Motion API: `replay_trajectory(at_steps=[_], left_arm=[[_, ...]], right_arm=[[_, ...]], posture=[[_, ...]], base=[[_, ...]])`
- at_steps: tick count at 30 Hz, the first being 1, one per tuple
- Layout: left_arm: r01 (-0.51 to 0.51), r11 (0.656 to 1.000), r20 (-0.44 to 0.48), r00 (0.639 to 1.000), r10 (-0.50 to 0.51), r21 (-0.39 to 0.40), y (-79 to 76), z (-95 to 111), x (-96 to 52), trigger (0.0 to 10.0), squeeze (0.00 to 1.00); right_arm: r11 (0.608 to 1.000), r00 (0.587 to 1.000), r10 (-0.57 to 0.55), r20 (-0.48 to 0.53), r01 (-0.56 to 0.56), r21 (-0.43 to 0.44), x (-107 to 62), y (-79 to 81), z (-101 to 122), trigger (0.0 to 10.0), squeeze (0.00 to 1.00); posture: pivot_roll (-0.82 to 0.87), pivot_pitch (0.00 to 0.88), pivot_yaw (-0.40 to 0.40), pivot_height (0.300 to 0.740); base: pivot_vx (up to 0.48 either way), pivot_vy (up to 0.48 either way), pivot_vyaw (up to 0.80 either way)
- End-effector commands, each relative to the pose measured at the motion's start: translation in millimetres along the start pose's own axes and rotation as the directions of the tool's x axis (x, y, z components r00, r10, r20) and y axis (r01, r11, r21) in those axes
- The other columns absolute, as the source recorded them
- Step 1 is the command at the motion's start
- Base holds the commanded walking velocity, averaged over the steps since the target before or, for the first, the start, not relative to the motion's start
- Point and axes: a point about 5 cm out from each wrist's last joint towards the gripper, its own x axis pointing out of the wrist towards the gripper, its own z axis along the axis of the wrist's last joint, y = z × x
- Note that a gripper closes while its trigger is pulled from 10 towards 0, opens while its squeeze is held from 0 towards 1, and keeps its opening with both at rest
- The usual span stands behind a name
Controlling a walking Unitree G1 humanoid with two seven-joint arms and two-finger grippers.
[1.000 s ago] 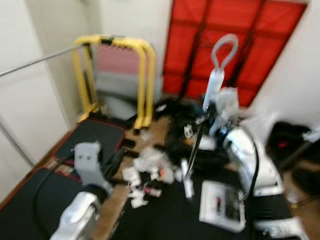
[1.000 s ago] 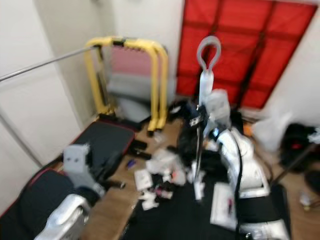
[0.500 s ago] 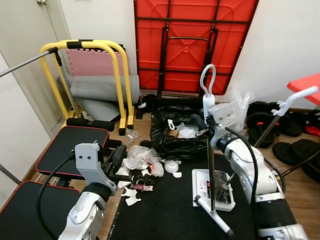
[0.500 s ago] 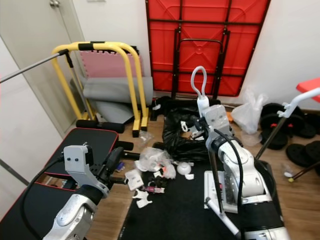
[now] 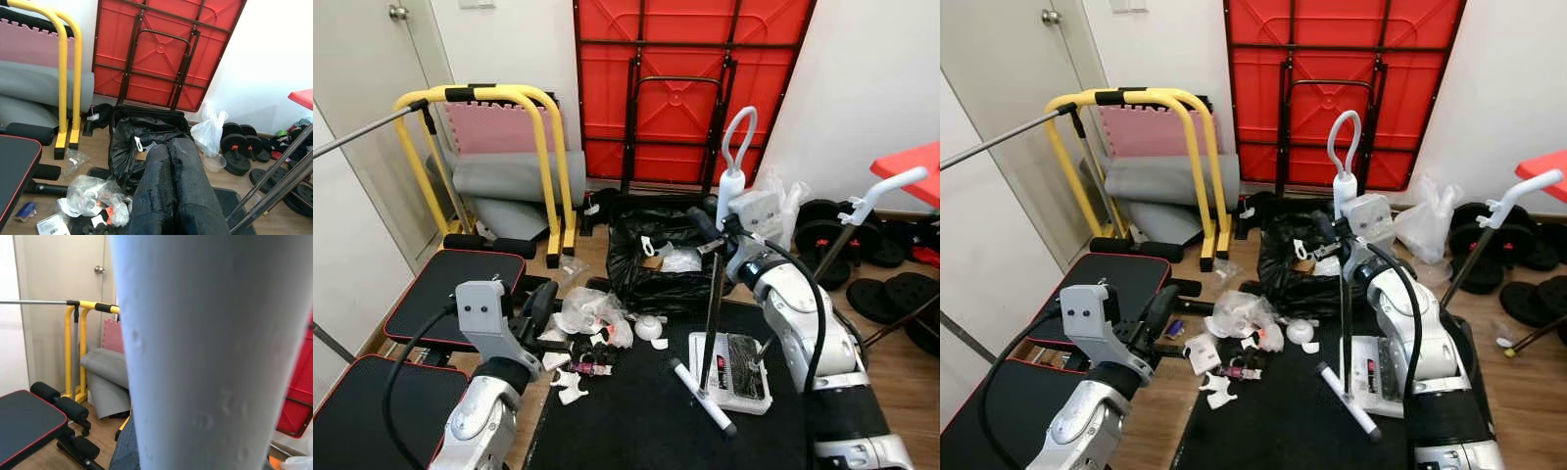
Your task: Sweep floor
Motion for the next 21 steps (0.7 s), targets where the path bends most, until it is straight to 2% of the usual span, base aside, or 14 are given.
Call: replay_trajectory(at_steps=[1,2,3,4,5,6,8,9,11,12,13,16,21], left_arm=[[-0.017,1.0,-0.006,1.0,0.017,0.004,2.7,-2.6,0.3,10.0,0.0],[-0.017,1.0,-0.006,1.0,0.017,0.004,2.7,-2.6,0.3,10.0,0.0],[-0.019,1.0,-0.005,1.0,0.019,0.004,2.9,-2.3,0.3,10.0,0.0],[-0.02,1.0,-0.004,1.0,0.02,0.005,3.1,-2.0,0.3,10.0,0.0],[-0.021,1.0,-0.004,1.0,0.021,0.006,3.3,-1.9,0.3,10.0,0.0],[-0.021,1.0,-0.004,1.0,0.021,0.006,3.3,-1.9,0.3,10.0,0.0],[-0.022,1.0,-0.003,1.0,0.022,0.007,3.5,-1.6,0.4,10.0,0.0],[-0.022,1.0,-0.003,1.0,0.022,0.007,3.7,-1.5,0.3,10.0,0.0],[-0.023,1.0,-0.003,1.0,0.023,0.007,3.7,-1.4,0.3,10.0,0.0],[-0.023,1.0,-0.003,1.0,0.023,0.007,3.8,-1.4,0.3,10.0,0.0],[-0.023,1.0,-0.004,1.0,0.023,0.007,3.9,-1.4,0.4,10.0,0.0],[-0.023,1.0,-0.003,1.0,0.023,0.007,3.7,-1.2,0.4,10.0,0.0],[-0.027,1.0,0.002,1.0,0.027,0.008,3.7,-0.7,0.5,10.0,0.0]], right_arm=[[0.999,0.998,0.001,0.069,-0.004,0.04,4.7,-1.4,13.8,0.0,0.0],[0.999,0.998,0.001,0.069,-0.004,0.04,4.7,-1.4,13.8,0.0,0.0],[0.997,0.997,0.017,0.072,-0.022,0.072,5.1,0.5,14.0,10.0,0.0],[0.993,0.998,0.018,0.067,-0.026,0.117,5.3,1.5,13.3,10.0,0.0],[0.979,0.999,0.012,0.047,-0.022,0.203,6.1,1.8,10.8,10.0,0.0],[0.979,0.999,0.012,0.047,-0.022,0.203,6.1,1.8,10.8,10.0,0.0],[0.944,1.0,0.013,0.025,-0.02,0.33,6.7,2.7,8.2,10.0,0.0],[0.932,1.0,0.018,0.02,-0.024,0.363,6.8,3.5,7.7,10.0,0.0],[0.927,1.0,0.021,0.019,-0.027,0.375,6.7,3.9,7.7,10.0,0.0],[0.946,0.999,0.027,0.032,-0.036,0.322,6.4,3.8,9.5,0.0,0.0],[0.959,0.999,0.033,0.042,-0.043,0.279,6.1,3.8,11.0,0.0,0.0],[0.972,0.997,0.031,0.065,-0.045,0.23,5.5,3.9,13.8,0.0,0.0],[0.978,0.996,0.002,0.094,-0.022,0.207,5.6,1.4,18.8,0.0,0.0]], posture=[[-0.08,0.0,-0.052,0.74],[-0.08,0.0,-0.052,0.74],[-0.08,0.0,-0.05,0.74],[-0.08,0.0,-0.05,0.74],[-0.08,0.0,-0.05,0.74],[-0.08,0.0,-0.05,0.74],[-0.08,0.0,-0.049,0.74],[-0.08,0.0,-0.047,0.74],[-0.08,0.0,-0.047,0.74],[-0.08,0.0,-0.047,0.74],[-0.08,0.0,-0.047,0.74],[-0.08,0.0,-0.047,0.74],[-0.08,0.0,-0.049,0.74]], base=[[0.0,0.0,0.0],[0.0,0.0,0.0],[0.0,0.0,0.0],[0.0,0.0,0.0],[0.0,0.0,0.0],[0.0,0.0,0.0],[0.0,0.0,0.0],[0.0,0.0,0.0],[0.0,0.0,0.0],[0.0,0.0,0.0],[0.0,0.0,0.0],[0.0,0.0,0.0],[0.0,0.0,0.0]])
